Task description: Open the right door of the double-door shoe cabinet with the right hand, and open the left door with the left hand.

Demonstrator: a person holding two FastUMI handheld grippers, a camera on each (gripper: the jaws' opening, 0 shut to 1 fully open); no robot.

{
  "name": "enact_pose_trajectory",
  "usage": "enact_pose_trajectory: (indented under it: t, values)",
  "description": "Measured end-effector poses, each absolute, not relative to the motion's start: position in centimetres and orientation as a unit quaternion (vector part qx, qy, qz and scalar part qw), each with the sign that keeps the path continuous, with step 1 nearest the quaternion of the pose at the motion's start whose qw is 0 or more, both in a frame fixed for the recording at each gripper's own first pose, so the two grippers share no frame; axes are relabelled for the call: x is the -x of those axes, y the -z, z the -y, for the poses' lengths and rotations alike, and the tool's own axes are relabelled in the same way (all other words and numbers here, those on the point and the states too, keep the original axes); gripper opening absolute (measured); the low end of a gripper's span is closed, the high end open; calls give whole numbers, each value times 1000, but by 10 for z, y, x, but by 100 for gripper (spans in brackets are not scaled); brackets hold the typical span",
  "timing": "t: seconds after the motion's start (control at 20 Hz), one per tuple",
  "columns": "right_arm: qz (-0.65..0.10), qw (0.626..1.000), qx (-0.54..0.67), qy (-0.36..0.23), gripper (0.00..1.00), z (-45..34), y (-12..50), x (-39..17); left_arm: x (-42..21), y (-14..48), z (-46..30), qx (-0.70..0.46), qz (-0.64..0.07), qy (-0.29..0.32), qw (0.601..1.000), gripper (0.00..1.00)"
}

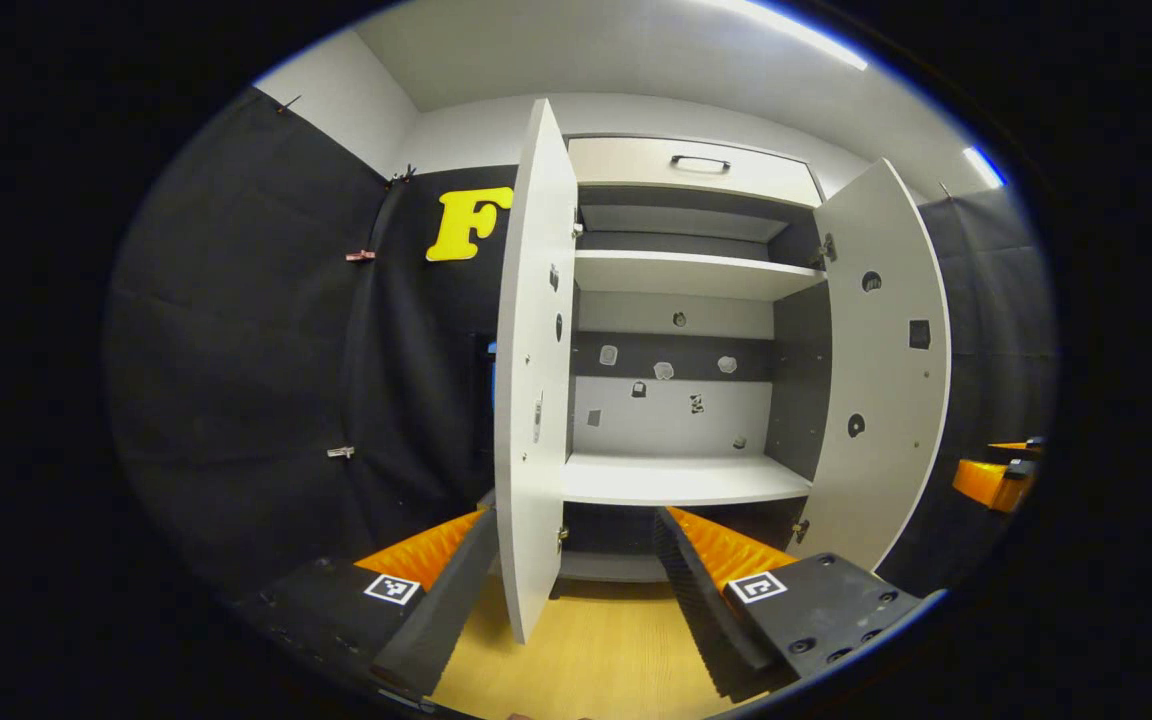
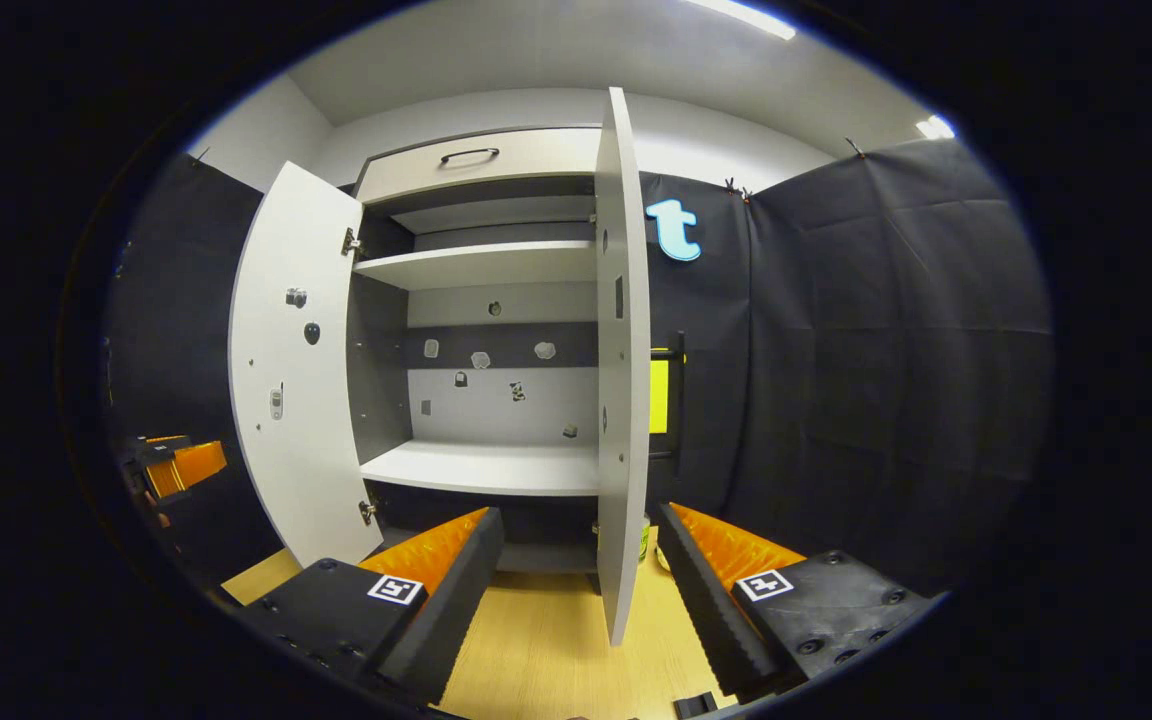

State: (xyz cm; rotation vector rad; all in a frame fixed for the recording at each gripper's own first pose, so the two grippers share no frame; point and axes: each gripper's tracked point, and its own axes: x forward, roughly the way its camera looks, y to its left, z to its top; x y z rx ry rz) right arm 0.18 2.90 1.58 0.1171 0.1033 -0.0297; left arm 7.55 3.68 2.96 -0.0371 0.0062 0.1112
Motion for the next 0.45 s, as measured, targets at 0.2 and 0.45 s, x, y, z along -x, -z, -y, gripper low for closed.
enact_pose_trajectory:
  t: [0.2,0.45]
  values:
    - [-54,997,-63,0,98,-34,-14,0,-72,-25,-30,19,-7,-61,998,95]
    - [-41,997,-68,-4,98,-33,-19,4,-73,-19,-10,-4,-16,-36,999,95]
